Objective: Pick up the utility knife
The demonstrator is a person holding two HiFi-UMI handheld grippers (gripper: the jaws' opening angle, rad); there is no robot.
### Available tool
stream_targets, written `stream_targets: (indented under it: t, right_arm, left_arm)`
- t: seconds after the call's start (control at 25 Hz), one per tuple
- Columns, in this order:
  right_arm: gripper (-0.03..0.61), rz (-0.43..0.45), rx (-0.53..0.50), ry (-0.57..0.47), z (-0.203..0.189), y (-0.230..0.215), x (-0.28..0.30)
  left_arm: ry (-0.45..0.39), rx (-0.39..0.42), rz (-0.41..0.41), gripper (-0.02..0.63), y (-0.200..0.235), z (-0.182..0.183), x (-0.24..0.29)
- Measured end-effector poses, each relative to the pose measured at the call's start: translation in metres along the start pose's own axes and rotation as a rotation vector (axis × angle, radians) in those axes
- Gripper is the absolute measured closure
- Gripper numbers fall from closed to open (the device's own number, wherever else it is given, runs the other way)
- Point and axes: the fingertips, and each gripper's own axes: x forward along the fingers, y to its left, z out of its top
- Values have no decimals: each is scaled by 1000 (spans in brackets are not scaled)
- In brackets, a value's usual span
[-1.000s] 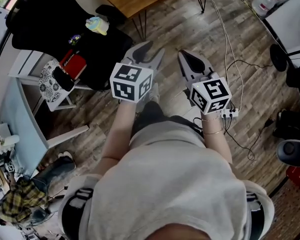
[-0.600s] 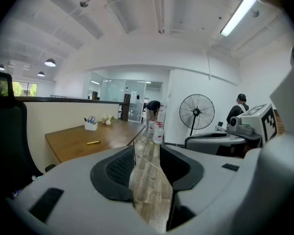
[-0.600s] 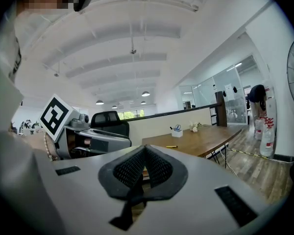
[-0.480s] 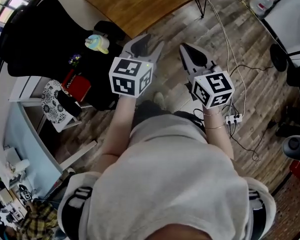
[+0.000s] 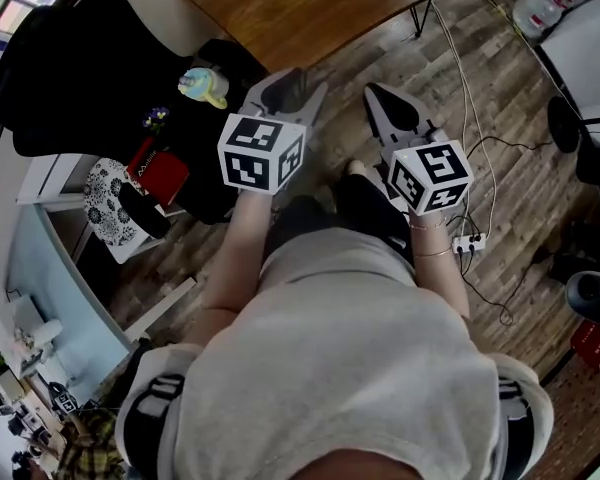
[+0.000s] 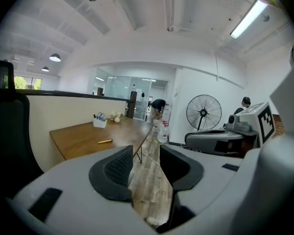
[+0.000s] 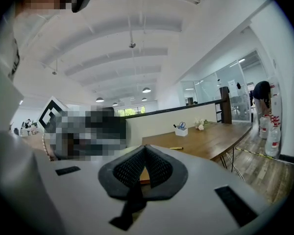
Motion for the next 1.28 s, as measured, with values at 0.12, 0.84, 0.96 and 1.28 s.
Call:
stream_targets:
  t: [0.12, 0.84, 0.96, 1.28]
  right_arm:
    - [569, 15, -4, 10, 2, -5, 12]
    - [569, 181, -50, -12, 63, -93, 142]
    - [569, 205, -46, -10, 72, -117, 160]
    - [569, 250, -53, -13, 89, -183, 187]
  left_arm:
    - [1, -11, 11, 442, 10, 3, 7]
    - [-29, -17, 132, 442, 88, 75, 110]
    - [-26, -22, 158, 442, 99, 89, 135]
    - [-25, -39, 207, 442, 114, 115, 202]
